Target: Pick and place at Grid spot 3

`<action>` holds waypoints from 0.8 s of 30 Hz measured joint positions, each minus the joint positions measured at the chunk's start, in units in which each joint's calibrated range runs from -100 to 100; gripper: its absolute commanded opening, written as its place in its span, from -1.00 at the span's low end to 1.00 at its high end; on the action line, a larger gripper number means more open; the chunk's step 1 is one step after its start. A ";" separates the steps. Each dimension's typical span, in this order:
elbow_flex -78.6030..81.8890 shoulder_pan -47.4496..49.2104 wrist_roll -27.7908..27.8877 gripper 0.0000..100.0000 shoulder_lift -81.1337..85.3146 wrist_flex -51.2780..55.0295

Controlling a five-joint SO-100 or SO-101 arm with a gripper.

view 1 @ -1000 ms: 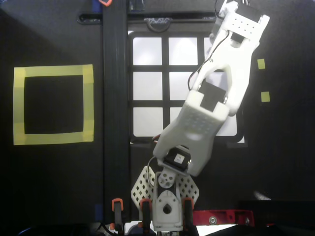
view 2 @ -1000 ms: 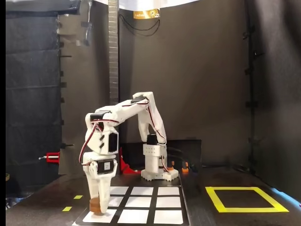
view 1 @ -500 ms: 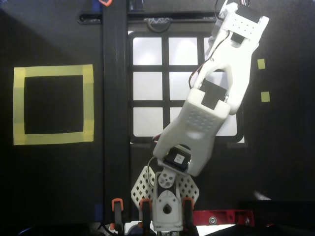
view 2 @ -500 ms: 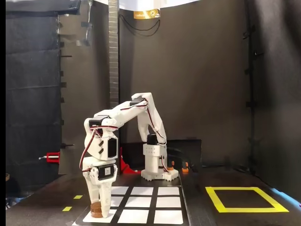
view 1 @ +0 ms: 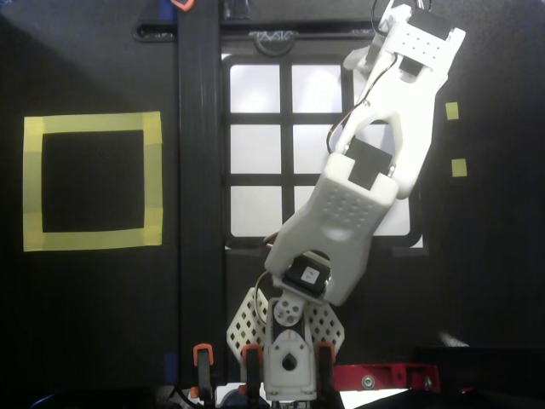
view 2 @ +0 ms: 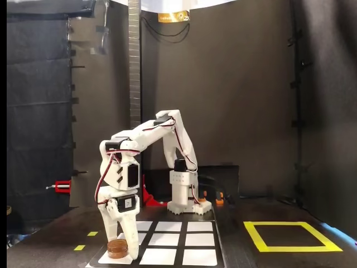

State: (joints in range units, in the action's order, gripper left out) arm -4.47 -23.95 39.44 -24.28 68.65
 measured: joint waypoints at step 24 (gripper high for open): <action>0.00 8.29 -11.23 -0.32 20.02 16.09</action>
State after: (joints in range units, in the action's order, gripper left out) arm -4.47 -15.67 28.21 -4.26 84.74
